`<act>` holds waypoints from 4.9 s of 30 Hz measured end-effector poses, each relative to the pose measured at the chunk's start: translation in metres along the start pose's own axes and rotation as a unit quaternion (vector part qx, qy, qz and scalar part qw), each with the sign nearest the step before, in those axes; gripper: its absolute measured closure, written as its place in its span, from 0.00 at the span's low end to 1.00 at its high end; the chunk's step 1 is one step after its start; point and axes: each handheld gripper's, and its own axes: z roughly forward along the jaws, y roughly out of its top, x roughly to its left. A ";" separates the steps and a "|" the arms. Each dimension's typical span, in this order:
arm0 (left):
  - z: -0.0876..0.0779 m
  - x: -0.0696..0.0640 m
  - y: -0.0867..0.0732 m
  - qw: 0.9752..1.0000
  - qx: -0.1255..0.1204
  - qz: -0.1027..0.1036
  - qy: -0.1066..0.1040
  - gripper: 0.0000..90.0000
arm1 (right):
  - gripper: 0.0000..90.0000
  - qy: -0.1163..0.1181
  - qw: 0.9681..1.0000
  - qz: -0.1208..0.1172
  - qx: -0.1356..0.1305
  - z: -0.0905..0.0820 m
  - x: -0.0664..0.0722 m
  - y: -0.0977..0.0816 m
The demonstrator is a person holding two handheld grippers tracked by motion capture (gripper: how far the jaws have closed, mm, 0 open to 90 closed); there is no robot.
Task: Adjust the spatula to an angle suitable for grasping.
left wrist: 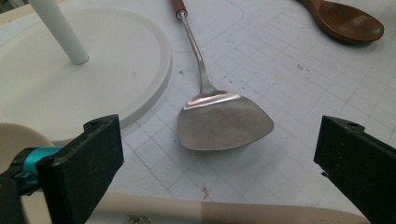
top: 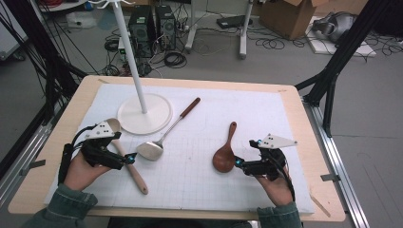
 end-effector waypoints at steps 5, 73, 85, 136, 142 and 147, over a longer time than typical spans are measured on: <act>0.001 0.001 0.000 1.000 -0.006 -0.003 -0.001 0.02 | 0.16 0.002 1.000 0.003 0.002 0.000 0.000 -0.001; 0.034 -0.006 0.042 0.999 -0.003 0.008 -0.042 0.30 | 0.16 0.006 1.000 -0.008 0.009 0.003 0.006 0.001; 0.057 0.004 0.055 0.998 0.027 -0.002 -0.052 0.45 | 0.16 0.006 1.000 -0.008 0.008 0.004 0.004 0.001; 0.154 0.021 0.063 0.992 0.119 -0.028 -0.039 0.69 | 0.16 0.002 1.000 -0.006 0.003 0.001 0.000 -0.002; 0.157 0.022 0.061 0.990 0.131 -0.031 -0.035 0.73 | 0.16 0.002 1.000 -0.005 0.002 0.001 0.000 -0.002; 0.158 0.022 0.061 0.990 0.134 -0.029 -0.035 0.78 | 0.16 0.002 1.000 -0.005 0.002 0.001 0.000 -0.002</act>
